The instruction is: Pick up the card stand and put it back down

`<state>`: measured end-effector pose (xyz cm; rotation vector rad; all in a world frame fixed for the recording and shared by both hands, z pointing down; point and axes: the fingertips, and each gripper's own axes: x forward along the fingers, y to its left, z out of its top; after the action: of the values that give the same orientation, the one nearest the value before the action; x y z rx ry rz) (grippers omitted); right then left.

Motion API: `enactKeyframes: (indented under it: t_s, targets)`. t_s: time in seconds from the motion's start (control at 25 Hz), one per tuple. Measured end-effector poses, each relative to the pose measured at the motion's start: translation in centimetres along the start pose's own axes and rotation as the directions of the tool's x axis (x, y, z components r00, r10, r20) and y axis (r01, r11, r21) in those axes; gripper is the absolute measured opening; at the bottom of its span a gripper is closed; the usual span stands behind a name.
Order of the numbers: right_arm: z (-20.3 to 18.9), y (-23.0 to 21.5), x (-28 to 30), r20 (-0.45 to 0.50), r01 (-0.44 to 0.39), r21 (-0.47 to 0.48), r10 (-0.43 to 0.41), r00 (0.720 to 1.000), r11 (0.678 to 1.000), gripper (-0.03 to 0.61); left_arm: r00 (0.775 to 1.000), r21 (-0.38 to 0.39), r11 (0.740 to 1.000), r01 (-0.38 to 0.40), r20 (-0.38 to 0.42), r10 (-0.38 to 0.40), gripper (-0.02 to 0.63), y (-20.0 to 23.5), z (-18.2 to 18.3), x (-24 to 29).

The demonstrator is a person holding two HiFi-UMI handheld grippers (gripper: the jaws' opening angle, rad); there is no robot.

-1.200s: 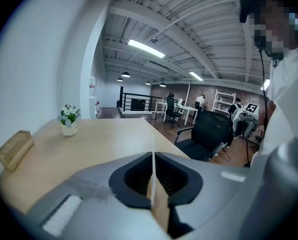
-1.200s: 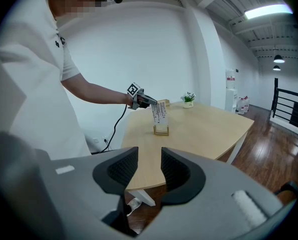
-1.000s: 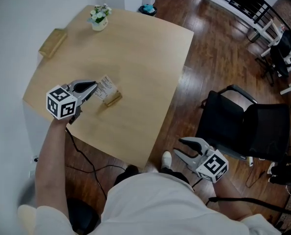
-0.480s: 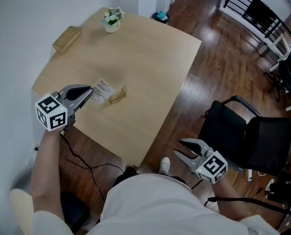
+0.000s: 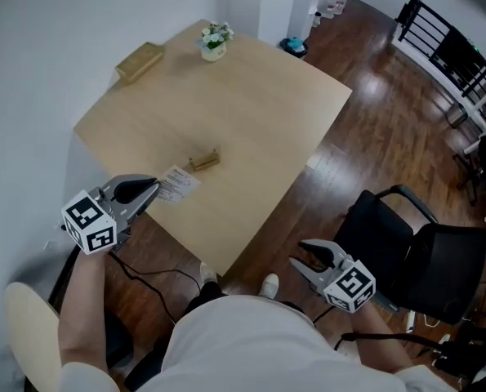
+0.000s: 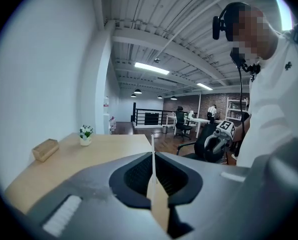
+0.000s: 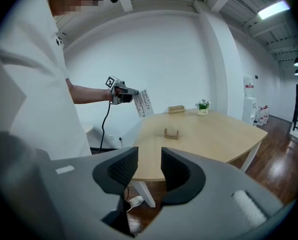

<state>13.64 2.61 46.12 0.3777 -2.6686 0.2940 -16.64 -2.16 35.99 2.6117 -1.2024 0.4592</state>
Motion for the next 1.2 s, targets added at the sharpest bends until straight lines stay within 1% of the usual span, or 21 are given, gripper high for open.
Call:
enactKeyframes:
  t_s: [0.12,0.32,0.64,0.8,1.2]
  targets:
    - [-0.2,0.2,-0.3,0.002,-0.02,-0.011,0.02,1.0,1.0,0.15,1.0,-0.016,1.0,-0.017,0.01,0.017,0.017,-2.6,-0.4,-1.0]
    - [-0.4,0.6,-0.9,0.011,-0.052,-0.034,0.052,0.999,0.998,0.15,0.999,-0.015,0.999,-0.043,0.024,0.043,0.017,-6.5,-1.0,-1.9]
    - [-1.4,1.2,-2.2,-0.004,-0.081,-0.056,0.081,0.997,0.995,0.149,0.998,-0.049,0.997,-0.057,0.035,0.059,0.018,-11.3,-2.7,-2.5]
    - [-1.5,1.0,-2.3,-0.004,-0.081,-0.059,0.081,0.997,0.995,0.149,0.997,-0.047,0.997,-0.058,0.042,0.06,0.018,-12.2,-2.9,-2.5]
    - [-1.5,1.8,-2.7,-0.011,-0.093,-0.068,0.093,0.996,0.993,0.15,0.997,-0.042,0.998,-0.051,0.058,0.053,0.018,-12.2,-2.4,-2.6]
